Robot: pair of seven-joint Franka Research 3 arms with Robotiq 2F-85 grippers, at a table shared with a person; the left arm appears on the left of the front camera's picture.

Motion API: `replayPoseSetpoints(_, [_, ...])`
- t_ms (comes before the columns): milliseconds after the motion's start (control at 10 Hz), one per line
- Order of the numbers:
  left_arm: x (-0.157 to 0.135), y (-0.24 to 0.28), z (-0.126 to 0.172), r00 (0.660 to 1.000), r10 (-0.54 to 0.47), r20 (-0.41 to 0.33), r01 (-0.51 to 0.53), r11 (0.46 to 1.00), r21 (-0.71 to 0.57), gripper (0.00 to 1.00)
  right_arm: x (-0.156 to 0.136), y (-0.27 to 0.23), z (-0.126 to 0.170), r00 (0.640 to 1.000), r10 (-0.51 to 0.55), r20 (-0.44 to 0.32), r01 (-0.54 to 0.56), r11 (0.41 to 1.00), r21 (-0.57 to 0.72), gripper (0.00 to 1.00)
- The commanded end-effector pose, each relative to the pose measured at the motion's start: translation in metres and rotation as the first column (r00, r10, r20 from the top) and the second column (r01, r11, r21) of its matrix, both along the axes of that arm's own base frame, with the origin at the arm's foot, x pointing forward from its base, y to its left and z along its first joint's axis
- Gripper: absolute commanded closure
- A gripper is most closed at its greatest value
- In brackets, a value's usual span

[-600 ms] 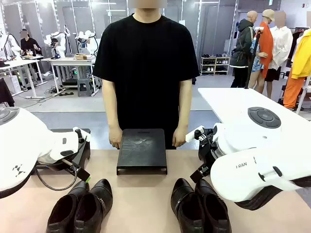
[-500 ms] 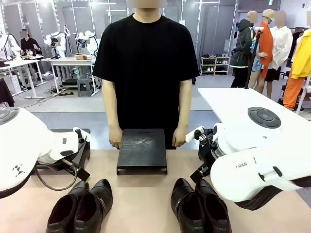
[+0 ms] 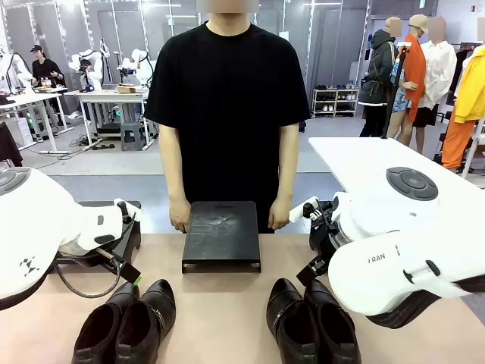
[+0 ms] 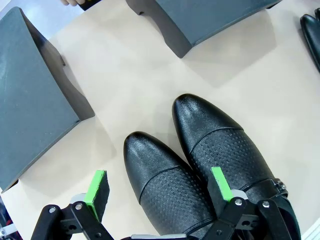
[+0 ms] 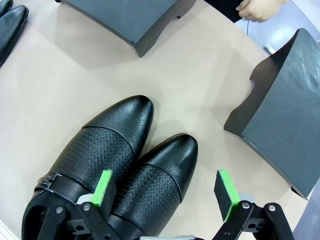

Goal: Place the shoes on the stand as instructed by the person.
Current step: Pick up one pair of Shoes and place it on the Shoes Stand indicated by the person.

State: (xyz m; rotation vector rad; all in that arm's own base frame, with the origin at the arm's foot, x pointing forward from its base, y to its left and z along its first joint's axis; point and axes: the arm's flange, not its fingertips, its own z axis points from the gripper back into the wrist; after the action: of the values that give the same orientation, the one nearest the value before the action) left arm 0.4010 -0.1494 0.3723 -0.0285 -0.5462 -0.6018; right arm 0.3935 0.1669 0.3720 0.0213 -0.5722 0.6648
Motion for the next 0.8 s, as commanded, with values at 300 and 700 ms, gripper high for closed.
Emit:
replayPoseSetpoints(300, [0.0,0.0,0.0,1.0,0.0,0.0,0.0,1.0,0.0,0.0,0.0,0.0,0.0,1.0,0.0,0.0,0.0,1.0,0.0,0.0])
replayPoseSetpoints(700, [0.013,0.006,0.056,0.998,-0.056,-0.032,0.057,0.998,0.022,0.0,0.012,-0.005,0.09,0.999,0.028,-0.028,-0.023,0.985,0.169,0.0])
